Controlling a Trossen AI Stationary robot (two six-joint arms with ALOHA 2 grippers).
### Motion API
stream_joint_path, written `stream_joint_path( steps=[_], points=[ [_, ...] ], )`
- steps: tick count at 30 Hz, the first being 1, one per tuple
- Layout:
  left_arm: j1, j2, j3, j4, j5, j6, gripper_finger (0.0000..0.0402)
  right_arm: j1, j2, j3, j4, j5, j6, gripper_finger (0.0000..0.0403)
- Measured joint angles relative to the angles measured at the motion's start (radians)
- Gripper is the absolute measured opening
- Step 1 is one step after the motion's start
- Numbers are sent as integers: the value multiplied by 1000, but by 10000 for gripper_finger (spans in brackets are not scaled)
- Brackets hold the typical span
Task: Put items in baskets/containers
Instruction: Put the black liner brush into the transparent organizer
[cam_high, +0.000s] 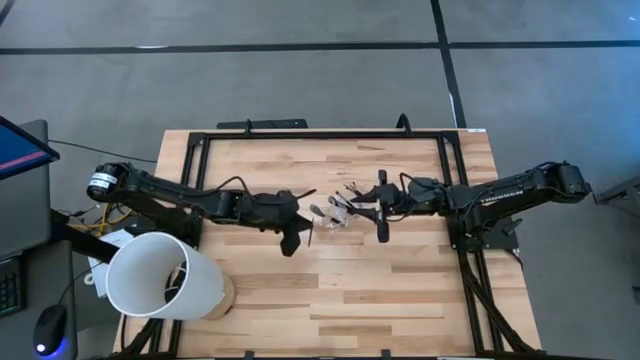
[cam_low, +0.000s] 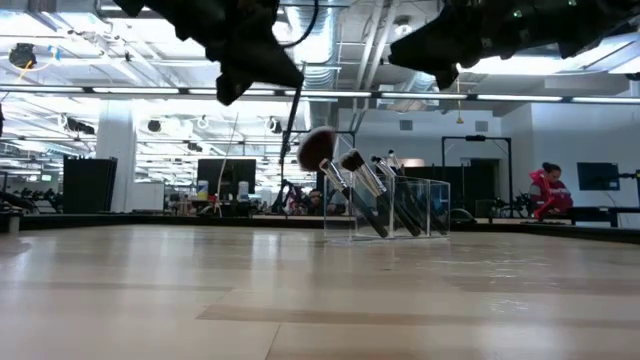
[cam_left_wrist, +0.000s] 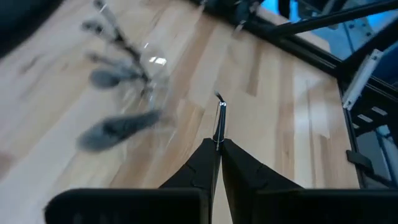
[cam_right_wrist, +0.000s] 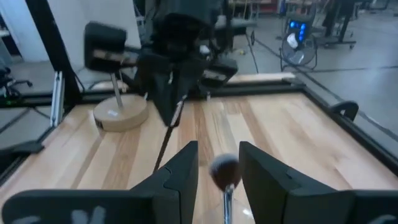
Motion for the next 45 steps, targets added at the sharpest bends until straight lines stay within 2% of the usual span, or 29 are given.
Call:
stream_joint_path(
  steps=[11,20,24,28,32,36,45],
  points=[
    [-41,0,1,266,13,299,21,12,0,0,104,0,45,109],
    [-39,0,-5,342,139,422,21,67,0,0,104,-14,-5,111],
    [-35,1,-59,457,189,462,21,111,39,-1,114,-11,0,125],
    [4,1,-97,551,303,484,21,146,120,33,120,59,-9,149],
    [32,1,-101,557,380,483,21,146,175,95,126,66,-8,170],
    [35,1,-101,545,397,524,21,165,206,139,113,64,15,179],
    [35,1,-101,542,398,539,21,240,282,198,115,68,26,162]
  ],
)
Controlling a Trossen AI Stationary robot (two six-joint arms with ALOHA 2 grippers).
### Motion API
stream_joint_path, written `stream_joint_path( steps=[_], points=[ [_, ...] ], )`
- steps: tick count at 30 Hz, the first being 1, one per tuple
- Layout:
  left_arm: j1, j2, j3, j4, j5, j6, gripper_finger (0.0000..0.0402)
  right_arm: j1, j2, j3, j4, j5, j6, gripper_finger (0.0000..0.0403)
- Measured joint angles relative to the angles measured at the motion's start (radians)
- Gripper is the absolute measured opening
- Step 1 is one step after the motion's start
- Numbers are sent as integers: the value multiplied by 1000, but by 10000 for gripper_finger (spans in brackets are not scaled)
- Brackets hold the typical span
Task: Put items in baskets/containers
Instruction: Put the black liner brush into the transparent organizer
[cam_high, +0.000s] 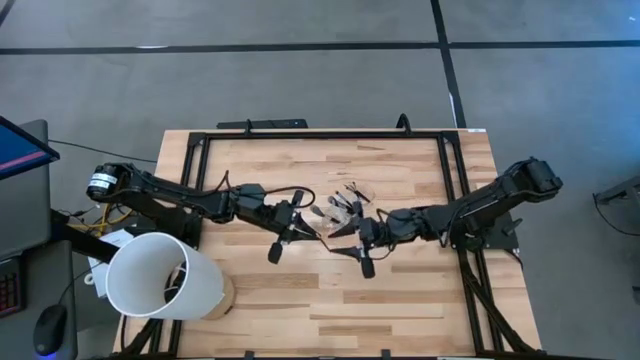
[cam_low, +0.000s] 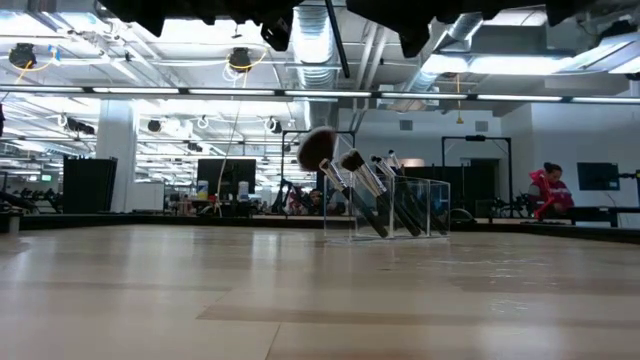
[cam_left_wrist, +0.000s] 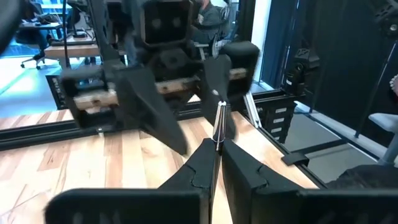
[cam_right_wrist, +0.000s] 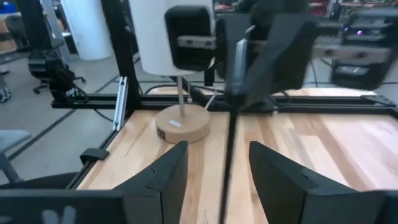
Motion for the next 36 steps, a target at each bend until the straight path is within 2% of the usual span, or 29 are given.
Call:
stream_joint_path(
  steps=[8,26,36],
  points=[
    [-10,0,0,-2,0,-8,21,-6,94,73,-2,4,-16,139],
    [-18,0,0,-13,0,-19,21,-9,93,77,0,-1,-19,133],
    [-18,0,0,-13,-1,-15,21,-9,118,77,87,-4,-18,115]
  ],
)
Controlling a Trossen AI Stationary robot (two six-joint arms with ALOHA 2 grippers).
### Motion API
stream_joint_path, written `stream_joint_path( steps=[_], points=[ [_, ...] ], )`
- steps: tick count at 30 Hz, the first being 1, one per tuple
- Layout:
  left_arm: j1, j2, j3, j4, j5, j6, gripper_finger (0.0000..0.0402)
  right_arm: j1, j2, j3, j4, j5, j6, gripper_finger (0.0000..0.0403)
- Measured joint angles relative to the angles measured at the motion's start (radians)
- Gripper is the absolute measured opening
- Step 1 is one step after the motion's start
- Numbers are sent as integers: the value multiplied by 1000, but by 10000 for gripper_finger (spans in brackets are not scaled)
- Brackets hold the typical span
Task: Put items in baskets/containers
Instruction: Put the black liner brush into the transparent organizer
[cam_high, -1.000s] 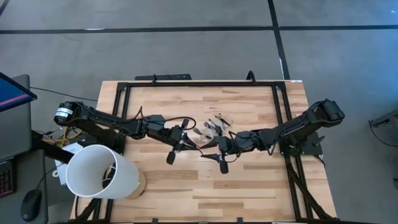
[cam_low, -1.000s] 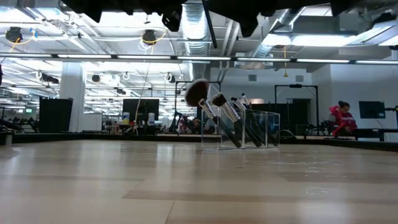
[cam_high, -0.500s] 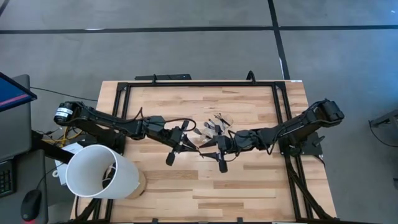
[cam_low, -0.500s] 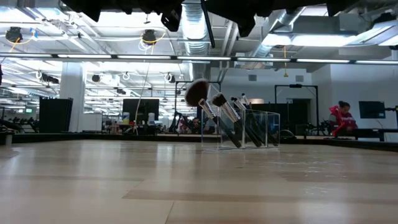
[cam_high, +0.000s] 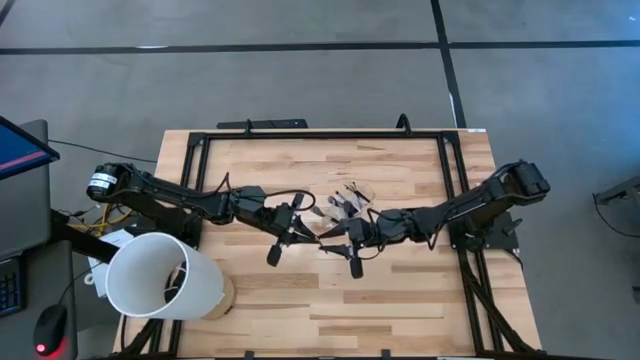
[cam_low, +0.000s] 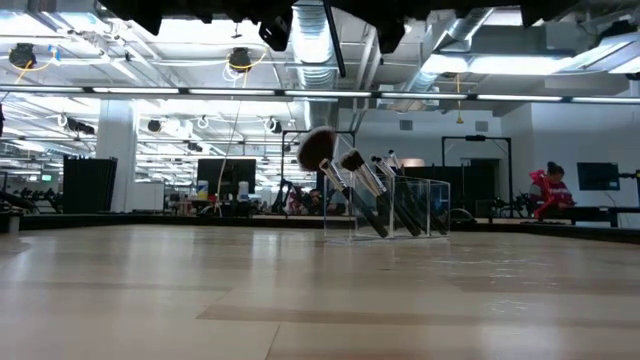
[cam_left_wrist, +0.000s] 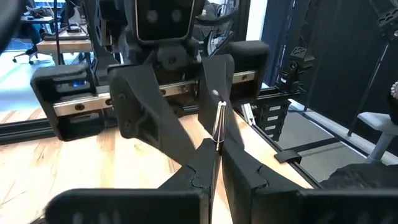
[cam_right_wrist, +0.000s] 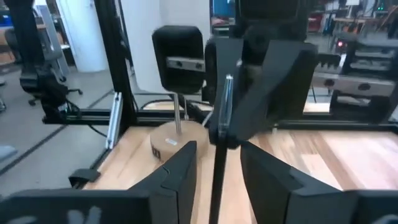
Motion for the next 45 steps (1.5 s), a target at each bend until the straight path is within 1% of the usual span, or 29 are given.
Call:
stream_joint_path(
  steps=[3,5,23,27,40,42,45],
  points=[
    [0,0,0,1,0,0,21,0,13,-2,-15,0,-5,111],
    [0,0,0,2,0,0,21,-3,23,0,5,0,-6,111],
    [0,0,0,0,0,0,21,-7,23,0,17,-1,-7,109],
    [0,0,0,0,0,0,21,-6,23,0,17,0,3,94],
    [0,0,0,-2,-1,0,21,-6,23,0,17,-2,-8,18],
    [0,0,0,-4,0,0,21,-6,23,0,16,-2,-8,11],
    [0,0,0,-4,0,0,21,-6,23,0,16,-2,-8,11]
  ],
)
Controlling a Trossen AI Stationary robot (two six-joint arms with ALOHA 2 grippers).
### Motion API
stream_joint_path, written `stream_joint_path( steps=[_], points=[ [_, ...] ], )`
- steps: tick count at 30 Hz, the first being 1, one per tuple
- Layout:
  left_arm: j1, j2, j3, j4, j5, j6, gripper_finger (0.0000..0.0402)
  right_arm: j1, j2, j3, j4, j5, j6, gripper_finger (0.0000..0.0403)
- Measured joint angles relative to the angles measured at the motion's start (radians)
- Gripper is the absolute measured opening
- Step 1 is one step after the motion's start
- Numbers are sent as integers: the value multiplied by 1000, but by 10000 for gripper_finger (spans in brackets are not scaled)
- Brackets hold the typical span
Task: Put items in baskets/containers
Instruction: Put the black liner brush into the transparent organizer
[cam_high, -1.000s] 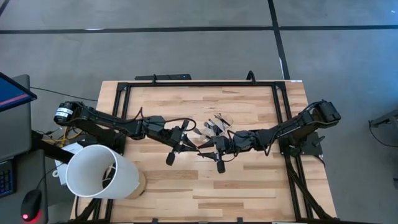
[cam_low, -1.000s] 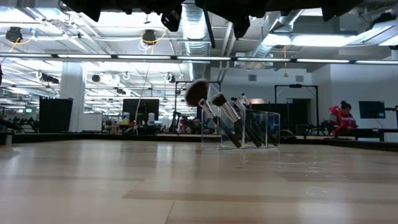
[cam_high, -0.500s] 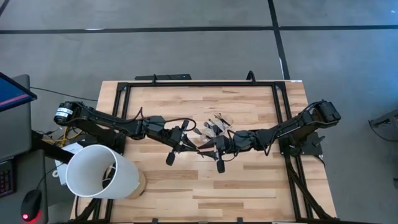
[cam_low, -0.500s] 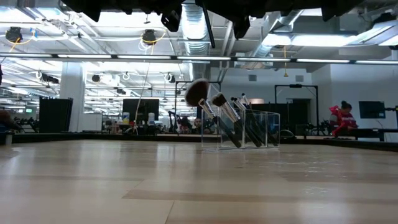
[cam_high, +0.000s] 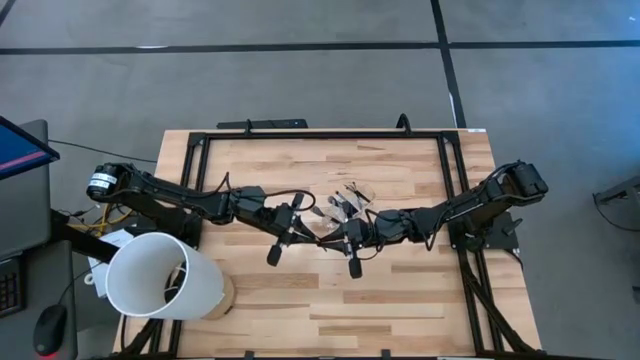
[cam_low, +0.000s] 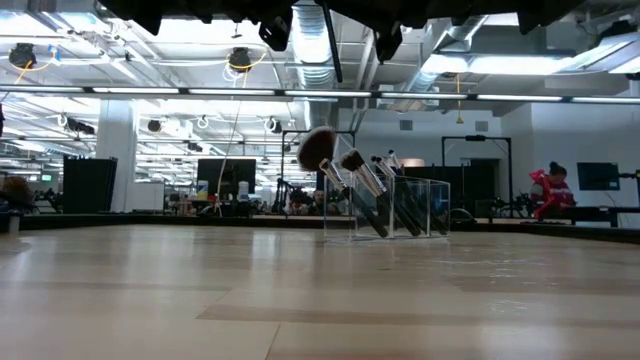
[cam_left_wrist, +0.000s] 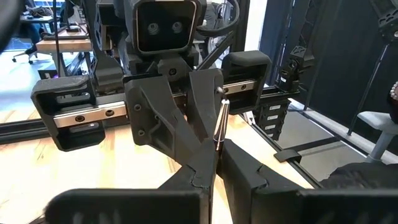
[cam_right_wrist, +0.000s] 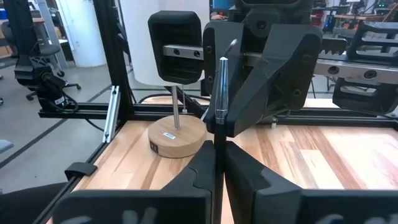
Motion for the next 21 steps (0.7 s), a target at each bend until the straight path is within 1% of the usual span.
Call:
stream_joint_path(
  steps=[6,12,18,21],
  points=[
    [0,0,0,0,-1,0,21,0,0,0,0,1,0,28],
    [0,0,0,-1,0,0,21,0,0,0,0,2,0,7],
    [0,0,-10,6,-9,0,21,0,0,0,-3,2,0,22],
    [0,-1,-13,7,-30,-4,21,0,0,-1,-5,5,0,16]
  ],
)
